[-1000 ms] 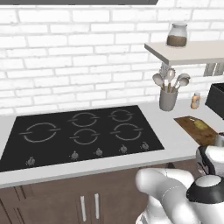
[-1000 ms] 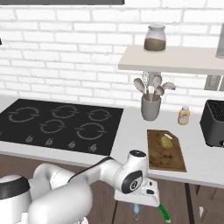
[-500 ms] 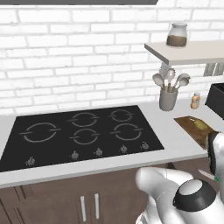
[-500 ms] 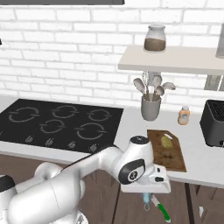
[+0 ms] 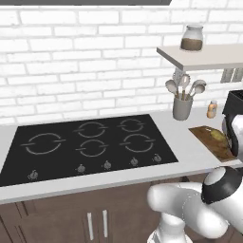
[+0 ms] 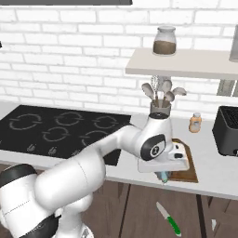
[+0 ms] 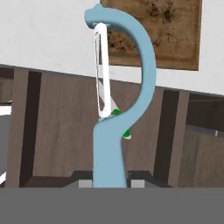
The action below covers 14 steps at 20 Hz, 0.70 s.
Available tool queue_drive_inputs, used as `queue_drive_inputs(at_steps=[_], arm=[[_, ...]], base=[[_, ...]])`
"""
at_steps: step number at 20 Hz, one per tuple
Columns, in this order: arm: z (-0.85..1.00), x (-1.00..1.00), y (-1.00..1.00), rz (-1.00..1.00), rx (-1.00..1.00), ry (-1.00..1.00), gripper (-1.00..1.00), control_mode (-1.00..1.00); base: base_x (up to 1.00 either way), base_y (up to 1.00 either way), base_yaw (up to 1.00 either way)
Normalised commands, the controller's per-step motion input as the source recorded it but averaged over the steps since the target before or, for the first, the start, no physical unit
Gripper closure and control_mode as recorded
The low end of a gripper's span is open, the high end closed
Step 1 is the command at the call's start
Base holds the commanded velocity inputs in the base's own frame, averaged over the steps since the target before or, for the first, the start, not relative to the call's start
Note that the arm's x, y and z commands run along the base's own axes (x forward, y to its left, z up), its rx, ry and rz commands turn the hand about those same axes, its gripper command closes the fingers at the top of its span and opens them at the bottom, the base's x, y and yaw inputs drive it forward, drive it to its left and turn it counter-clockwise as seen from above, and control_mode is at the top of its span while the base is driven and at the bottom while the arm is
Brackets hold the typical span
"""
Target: Place the appropriate cutting tool for cutting the potato skin on the cutting board.
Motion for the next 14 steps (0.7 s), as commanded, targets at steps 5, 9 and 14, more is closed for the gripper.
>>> queue_drive_inputs(at_steps=[5,9,14], arm=[[0.01,0.8,-0.29,0.15,0.11,-0.07,1.0,-1.0],[-0.2,0.33,-0.1,0.13,0.06,-0.13,1.0,-1.0],[-0.17,0.35,-0.02,0.11,0.05,-0.11,1.0,-1.0]], base=[[0.0,0.0,0.0],[0.0,0.0,0.0],[0.0,0.0,0.0]])
